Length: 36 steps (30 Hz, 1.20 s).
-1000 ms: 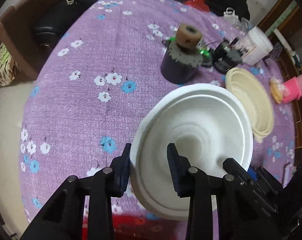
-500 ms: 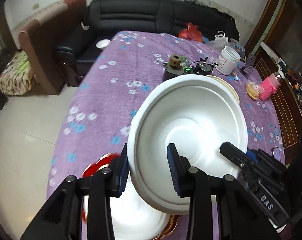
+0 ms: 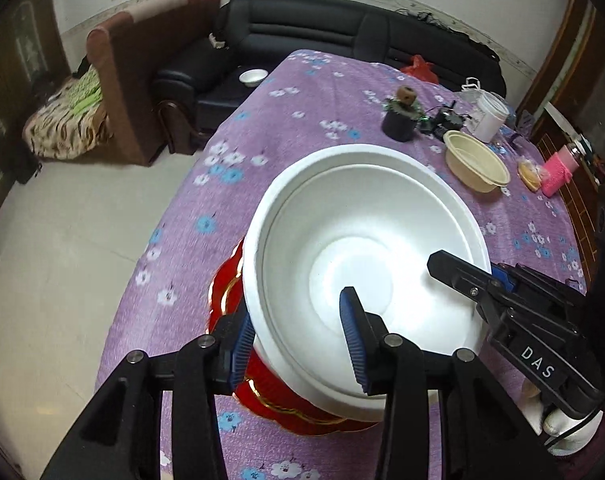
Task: Organize plates and bowls
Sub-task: 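Carry the second white bowl and lower it into the first white bowl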
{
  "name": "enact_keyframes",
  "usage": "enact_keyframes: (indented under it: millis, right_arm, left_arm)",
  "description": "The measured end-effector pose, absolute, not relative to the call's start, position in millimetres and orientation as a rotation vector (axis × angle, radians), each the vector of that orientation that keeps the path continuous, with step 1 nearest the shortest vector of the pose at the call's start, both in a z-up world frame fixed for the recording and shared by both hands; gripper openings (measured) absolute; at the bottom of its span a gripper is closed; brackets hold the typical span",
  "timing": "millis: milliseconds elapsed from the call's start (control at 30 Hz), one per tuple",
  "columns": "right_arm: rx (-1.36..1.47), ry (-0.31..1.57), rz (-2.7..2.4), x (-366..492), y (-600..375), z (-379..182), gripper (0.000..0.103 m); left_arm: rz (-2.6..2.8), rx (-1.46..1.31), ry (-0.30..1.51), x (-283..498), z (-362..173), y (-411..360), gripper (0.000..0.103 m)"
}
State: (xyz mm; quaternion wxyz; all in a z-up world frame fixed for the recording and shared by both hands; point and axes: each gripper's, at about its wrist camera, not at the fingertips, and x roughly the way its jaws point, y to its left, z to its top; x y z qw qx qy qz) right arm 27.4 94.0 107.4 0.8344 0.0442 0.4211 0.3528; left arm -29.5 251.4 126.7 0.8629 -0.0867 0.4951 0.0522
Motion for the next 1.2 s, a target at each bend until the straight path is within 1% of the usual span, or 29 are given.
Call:
enact_keyframes:
  millis: [167,233,267,300,333,367,400,567,733,900,1000,1133,1200]
  right_arm:
    - [0.029,0.867,0.741,21.1,110.8,102.6,0.020]
    - [-0.007,0.832,0.737,16.6,115.4,102.8,0.027]
    - [-0.024,0.814,0.732,14.0,117.2,103.6,0.035]
    - [-0.041,0.792,0.726,11.5,118.6,104.3,0.043]
    - [-0.065,0.767,0.716,8.4,120.0,105.2,0.047]
    - [-0.084,0.751,0.705,6.1,121.4,105.4,0.051]
    - [-0.101,0.740,0.696,4.0,122.6,105.7,0.051]
    - [-0.081,0.701,0.690,0.7,117.8,112.4,0.051]
    - [0.011,0.654,0.694,-3.8,95.8,125.5,0.055]
    - [0.071,0.656,0.676,-12.2,73.3,127.2,0.055]
    - [0.122,0.676,0.665,-21.0,55.7,122.1,0.055]
    - [0.197,0.670,0.651,-39.1,30.0,118.0,0.055]
    - [0.226,0.654,0.627,-46.6,16.2,116.9,0.056]
  left_arm:
    - [0.144,-0.194,1.035,-35.7,112.0,263.0,0.041]
    - [0.149,-0.200,1.029,-38.2,109.4,263.5,0.042]
    - [0.155,-0.198,1.021,-40.8,109.5,262.9,0.044]
    - [0.162,-0.191,1.011,-42.6,110.1,261.9,0.050]
    - [0.175,-0.179,0.992,-45.8,111.6,260.7,0.058]
    - [0.187,-0.169,0.976,-48.1,113.5,259.6,0.062]
    - [0.197,-0.158,0.960,-50.5,115.6,259.0,0.067]
    - [0.243,-0.110,0.883,-65.5,129.1,253.7,0.068]
    - [0.283,-0.114,0.774,-94.1,146.7,249.1,0.079]
    - [0.316,-0.133,0.671,-122.7,157.3,235.3,0.085]
    - [0.332,-0.127,0.624,-131.4,159.5,220.2,0.087]
    - [0.377,-0.050,0.559,-134.7,157.5,186.6,0.099]
    - [0.374,-0.008,0.555,-132.8,154.8,168.9,0.099]
